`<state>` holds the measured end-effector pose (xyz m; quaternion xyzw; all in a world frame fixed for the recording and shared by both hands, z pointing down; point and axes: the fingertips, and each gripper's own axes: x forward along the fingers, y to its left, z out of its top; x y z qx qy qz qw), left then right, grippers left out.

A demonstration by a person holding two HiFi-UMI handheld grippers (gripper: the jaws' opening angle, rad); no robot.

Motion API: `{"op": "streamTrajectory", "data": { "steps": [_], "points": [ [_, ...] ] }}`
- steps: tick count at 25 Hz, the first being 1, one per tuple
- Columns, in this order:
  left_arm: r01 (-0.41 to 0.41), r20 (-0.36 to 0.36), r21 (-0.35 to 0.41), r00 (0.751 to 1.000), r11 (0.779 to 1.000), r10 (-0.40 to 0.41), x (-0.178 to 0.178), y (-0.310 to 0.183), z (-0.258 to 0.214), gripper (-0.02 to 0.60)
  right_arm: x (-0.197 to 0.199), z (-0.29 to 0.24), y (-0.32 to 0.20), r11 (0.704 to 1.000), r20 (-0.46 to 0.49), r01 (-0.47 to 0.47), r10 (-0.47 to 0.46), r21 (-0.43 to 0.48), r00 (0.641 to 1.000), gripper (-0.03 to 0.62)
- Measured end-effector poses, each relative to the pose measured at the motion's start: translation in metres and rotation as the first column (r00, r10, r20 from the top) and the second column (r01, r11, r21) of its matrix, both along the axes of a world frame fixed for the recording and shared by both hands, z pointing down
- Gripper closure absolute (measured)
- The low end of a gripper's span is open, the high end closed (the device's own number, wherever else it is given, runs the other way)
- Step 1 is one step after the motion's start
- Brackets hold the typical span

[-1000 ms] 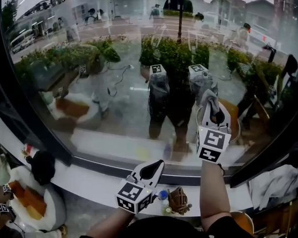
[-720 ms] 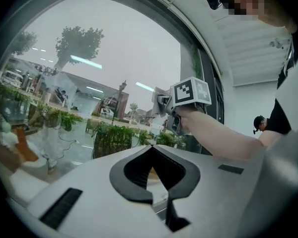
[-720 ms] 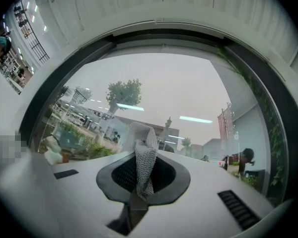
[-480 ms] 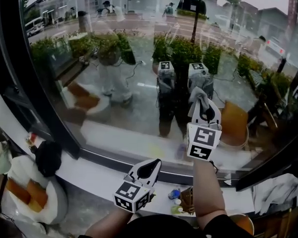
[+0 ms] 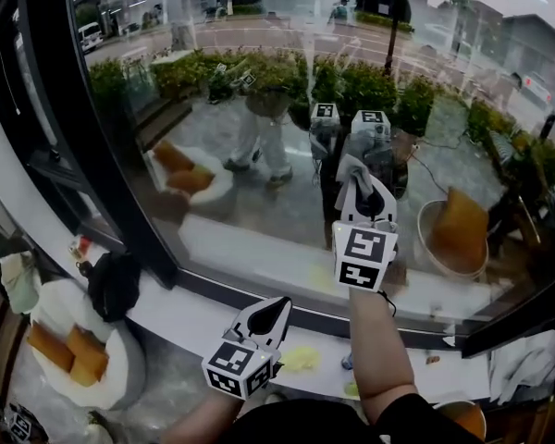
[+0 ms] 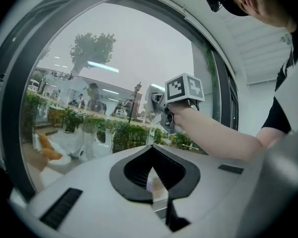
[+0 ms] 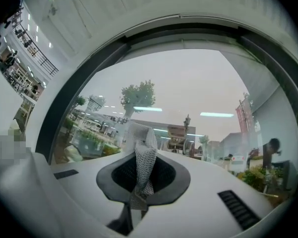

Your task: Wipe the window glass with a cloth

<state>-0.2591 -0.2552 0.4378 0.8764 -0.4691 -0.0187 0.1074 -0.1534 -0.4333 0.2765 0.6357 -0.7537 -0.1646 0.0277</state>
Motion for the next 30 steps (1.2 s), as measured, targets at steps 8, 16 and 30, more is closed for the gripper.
{"op": "streamTrajectory", "data": {
  "steps": [8, 16, 30],
  "points": [
    [0.053, -0.003, -0.02, 0.999, 0.998, -0.053, -0.05, 0.0, 0.014, 0.574, -0.077, 0.019, -0.015, 0.996, -0.019, 0.08, -0.08, -0.036, 0.997, 0.553],
    [0.067, -0.011, -0.026, 0.998, 0.997, -0.067, -0.061, -0.007, 0.015, 0.574, -0.094, 0.025, -0.018, 0.994, -0.04, 0.1, -0.102, -0.038, 0.994, 0.554],
    [0.056, -0.006, -0.03, 0.998, 0.998, -0.056, -0.058, -0.009, 0.017, 0.574, -0.095, 0.025, -0.019, 0.991, -0.031, 0.124, -0.125, -0.043, 0.992, 0.554]
  ]
}}
